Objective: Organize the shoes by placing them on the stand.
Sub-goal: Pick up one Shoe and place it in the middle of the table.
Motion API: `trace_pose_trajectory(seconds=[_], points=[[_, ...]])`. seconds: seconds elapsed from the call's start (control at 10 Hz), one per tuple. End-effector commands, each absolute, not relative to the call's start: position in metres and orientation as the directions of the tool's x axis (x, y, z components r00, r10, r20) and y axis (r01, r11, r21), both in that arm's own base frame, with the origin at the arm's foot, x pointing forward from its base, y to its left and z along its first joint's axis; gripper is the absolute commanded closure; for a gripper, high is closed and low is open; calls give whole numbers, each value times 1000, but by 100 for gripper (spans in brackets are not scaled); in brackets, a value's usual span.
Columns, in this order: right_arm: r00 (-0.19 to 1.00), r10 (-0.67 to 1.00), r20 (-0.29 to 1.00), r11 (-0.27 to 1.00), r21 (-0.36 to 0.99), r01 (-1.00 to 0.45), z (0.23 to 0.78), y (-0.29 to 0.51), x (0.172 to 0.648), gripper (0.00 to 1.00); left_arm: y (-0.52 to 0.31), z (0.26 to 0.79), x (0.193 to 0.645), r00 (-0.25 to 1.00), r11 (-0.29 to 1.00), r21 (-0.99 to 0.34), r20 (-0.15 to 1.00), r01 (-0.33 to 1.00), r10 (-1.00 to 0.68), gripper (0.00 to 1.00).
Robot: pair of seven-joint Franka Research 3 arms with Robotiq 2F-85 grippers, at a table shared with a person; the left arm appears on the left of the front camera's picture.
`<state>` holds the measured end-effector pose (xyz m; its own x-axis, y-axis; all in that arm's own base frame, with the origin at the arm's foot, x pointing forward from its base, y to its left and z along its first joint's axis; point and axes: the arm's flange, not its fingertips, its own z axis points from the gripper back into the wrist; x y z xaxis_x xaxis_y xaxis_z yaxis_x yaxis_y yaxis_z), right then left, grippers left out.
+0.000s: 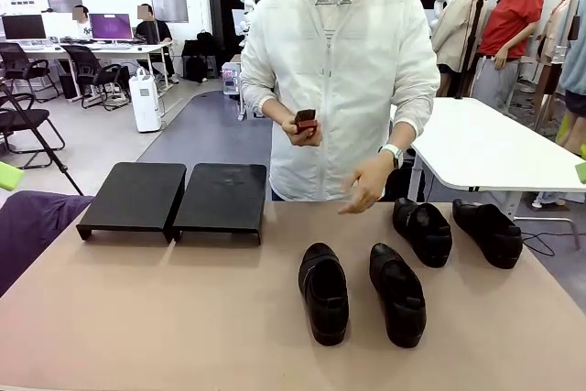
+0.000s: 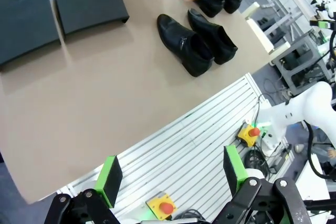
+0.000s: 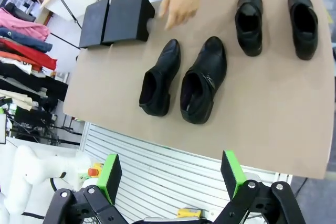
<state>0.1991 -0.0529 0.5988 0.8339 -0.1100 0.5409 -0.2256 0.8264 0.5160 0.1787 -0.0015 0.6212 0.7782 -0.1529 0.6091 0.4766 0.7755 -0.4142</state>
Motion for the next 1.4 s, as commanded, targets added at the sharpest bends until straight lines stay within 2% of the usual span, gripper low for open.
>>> trace_pose_trajectory(seconds=[0.0,0.3,0.4,0.5,0.7,0.8,0.9,1.0,1.1,1.2,1.3], points=[[834,-108,541,826,516,-227,599,-52,199,0,1,622,180,772,760,-419,613,496,-166,0],[894,-2,448,910,371,-183,617,-6,283,0,1,622,180,772,760,-419,613,496,-166,0],[907,-34,419,914,379,-141,620,-20,293,0,1,622,180,772,760,-419,613,496,-166,0],[903,-122,411,896,436,-77,625,-58,281,0,1,622,180,772,760,-419,613,496,-166,0],[894,-208,397,848,528,-37,619,-115,231,0,1,622,180,772,760,-419,613,496,-166,0],[871,-318,375,814,578,48,609,-136,209,0,1,622,180,772,760,-419,613,496,-166,0],[845,-362,393,791,610,55,598,-142,200,0,1,622,180,772,760,-419,613,496,-166,0],[890,-242,386,841,541,-6,616,-123,234,0,1,622,180,772,760,-419,613,496,-166,0],[890,-242,386,841,541,-6,616,-123,234,0,1,622,180,772,760,-419,613,496,-166,0],[868,-317,383,810,585,37,610,-149,202,0,1,622,180,772,760,-419,613,496,-166,0],[919,-183,348,877,481,-7,615,-118,247,0,1,622,180,772,760,-419,613,496,-166,0]])
